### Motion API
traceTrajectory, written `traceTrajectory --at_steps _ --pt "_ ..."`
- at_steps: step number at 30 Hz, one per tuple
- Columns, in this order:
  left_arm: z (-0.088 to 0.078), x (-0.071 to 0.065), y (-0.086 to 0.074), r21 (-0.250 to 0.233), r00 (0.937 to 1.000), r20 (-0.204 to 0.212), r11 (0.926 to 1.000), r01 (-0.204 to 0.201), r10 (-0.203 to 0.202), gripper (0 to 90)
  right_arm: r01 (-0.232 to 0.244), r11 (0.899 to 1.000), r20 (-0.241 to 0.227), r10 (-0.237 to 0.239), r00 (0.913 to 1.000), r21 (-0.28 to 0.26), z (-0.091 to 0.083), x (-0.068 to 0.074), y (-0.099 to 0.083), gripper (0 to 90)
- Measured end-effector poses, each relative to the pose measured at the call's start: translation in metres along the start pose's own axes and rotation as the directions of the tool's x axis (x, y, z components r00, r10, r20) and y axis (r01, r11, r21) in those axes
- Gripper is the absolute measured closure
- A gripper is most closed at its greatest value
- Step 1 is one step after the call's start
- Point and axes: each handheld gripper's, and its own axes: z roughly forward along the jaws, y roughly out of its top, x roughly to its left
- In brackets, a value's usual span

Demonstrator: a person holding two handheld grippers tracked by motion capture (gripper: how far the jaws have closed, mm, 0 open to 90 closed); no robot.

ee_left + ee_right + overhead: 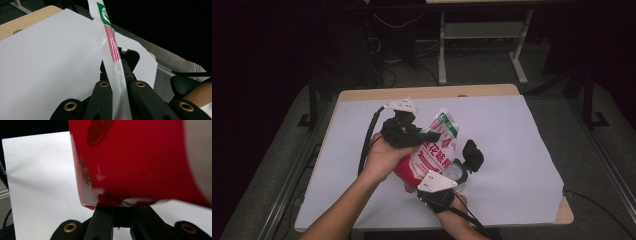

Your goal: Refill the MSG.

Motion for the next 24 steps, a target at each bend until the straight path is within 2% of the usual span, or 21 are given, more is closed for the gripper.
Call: traceTrajectory --at_steps 11,24 --pt "0.0025 -0.0001 0.0001 -0.007 0.9999 -0.007 0.9999 0.012 -0.012 89.9 -0.006 1.000 -0.002 0.006 1.0000 -0.001 0.0005 -0.0004 -0.0003 89.9" --pt "0.0069 0.0003 0.0022 0.017 0.9999 -0.013 0.9998 0.009 -0.009 89.9 -0.010 1.000 -0.009 0.010 0.9999 -0.008 0.0013 0.0008 -0.0004 89.9"
